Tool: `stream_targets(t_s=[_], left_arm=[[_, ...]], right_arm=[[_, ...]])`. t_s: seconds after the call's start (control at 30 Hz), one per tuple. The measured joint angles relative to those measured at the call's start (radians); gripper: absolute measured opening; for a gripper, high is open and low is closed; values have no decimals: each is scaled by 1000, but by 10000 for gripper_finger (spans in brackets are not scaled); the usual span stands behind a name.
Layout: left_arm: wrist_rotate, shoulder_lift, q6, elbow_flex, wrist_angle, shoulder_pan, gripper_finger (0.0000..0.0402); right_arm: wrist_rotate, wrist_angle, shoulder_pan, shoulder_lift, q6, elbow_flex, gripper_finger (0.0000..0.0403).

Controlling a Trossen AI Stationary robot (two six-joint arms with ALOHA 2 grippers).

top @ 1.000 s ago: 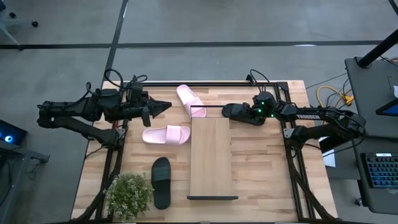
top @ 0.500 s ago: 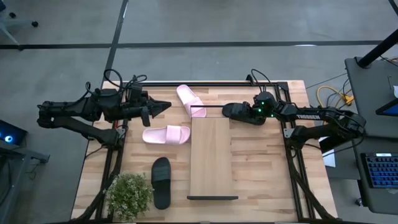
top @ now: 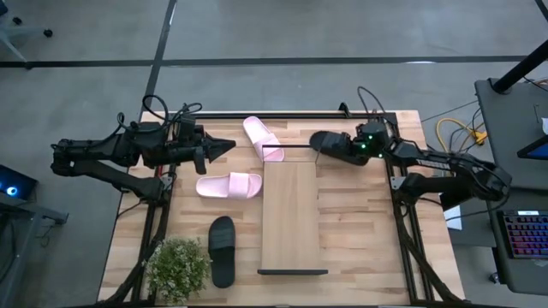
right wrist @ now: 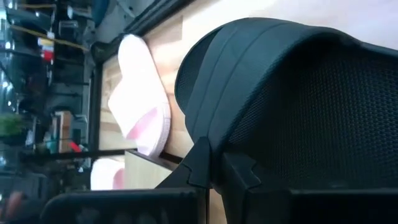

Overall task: Pick and place slides into the shelf
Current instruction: Put the top black slide on the shelf

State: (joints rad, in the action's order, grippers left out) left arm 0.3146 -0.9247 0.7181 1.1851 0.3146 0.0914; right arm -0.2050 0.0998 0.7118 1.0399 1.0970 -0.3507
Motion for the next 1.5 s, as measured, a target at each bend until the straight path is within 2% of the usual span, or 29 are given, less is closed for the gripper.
stream_targets(t_s=[0.2, 0.37, 0.63, 0.87, 1.2, 1.5], left_arm=[[0, -3, -1, 0, 0, 0, 0], [0, -4, -2, -2, 0, 0, 0], [-16, -4, -2, -6, 1, 0, 0], [-19, -4, -2, -8, 1, 0, 0], [-22, -4, -18, -8, 1, 0, 0], [-22, -4, -18, -8, -3, 0, 0]], right_arm=[[-1, -280, 34, -80, -161, -144, 9], [13, -457, 48, -90, -263, -312, 9], [33, -599, 48, -71, -365, -561, 9], [15, -692, 36, -70, -399, -711, 9], [5, -700, -115, -53, -352, -761, 9], [78, -525, -295, -47, -220, -726, 9]])
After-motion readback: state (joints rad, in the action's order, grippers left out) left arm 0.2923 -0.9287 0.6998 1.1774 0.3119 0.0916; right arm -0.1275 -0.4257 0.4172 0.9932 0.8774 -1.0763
